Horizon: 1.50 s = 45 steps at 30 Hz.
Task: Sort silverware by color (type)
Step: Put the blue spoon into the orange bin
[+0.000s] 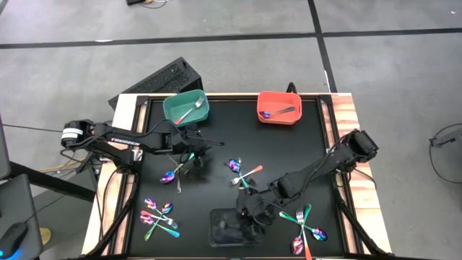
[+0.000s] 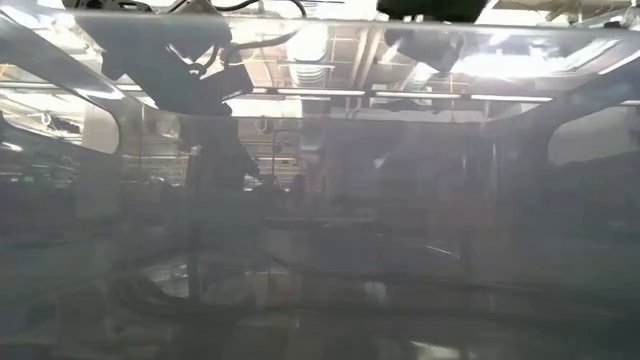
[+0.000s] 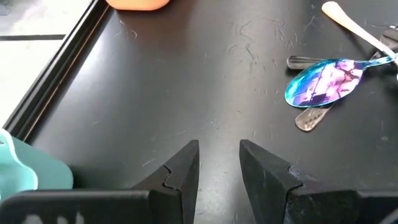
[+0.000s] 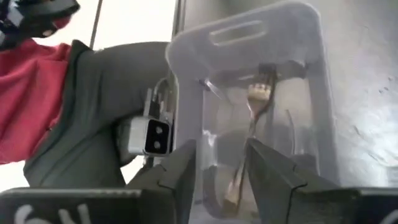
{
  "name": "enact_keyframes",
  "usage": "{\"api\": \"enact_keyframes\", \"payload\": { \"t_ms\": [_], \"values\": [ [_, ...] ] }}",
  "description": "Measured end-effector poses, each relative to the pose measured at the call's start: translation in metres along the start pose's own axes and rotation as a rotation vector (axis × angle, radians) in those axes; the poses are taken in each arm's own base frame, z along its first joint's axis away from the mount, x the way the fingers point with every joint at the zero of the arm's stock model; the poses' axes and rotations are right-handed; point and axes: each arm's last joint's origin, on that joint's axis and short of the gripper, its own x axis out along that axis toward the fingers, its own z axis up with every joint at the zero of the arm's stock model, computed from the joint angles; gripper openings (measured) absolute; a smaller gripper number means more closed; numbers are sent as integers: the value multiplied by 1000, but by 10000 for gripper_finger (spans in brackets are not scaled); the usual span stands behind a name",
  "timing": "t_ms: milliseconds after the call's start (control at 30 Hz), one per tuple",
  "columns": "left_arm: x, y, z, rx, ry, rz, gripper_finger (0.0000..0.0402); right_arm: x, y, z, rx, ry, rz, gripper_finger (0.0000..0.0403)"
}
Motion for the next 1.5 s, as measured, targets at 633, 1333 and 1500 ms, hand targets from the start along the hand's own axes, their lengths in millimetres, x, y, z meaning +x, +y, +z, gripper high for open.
{"api": "enact_keyframes", "payload": {
  "t_ms": [633,1333,1500],
  "values": [
    [7,36,5,74,-79,7,105,-53,-110,26,-9,111,-485,140],
    [7,117,-3,-4,-154,202,105,-90,-235,29,56,191,-644,133],
    [7,122,-11,-25,-93,203,105,-84,-233,41,60,62,-636,133]
  ]
}}
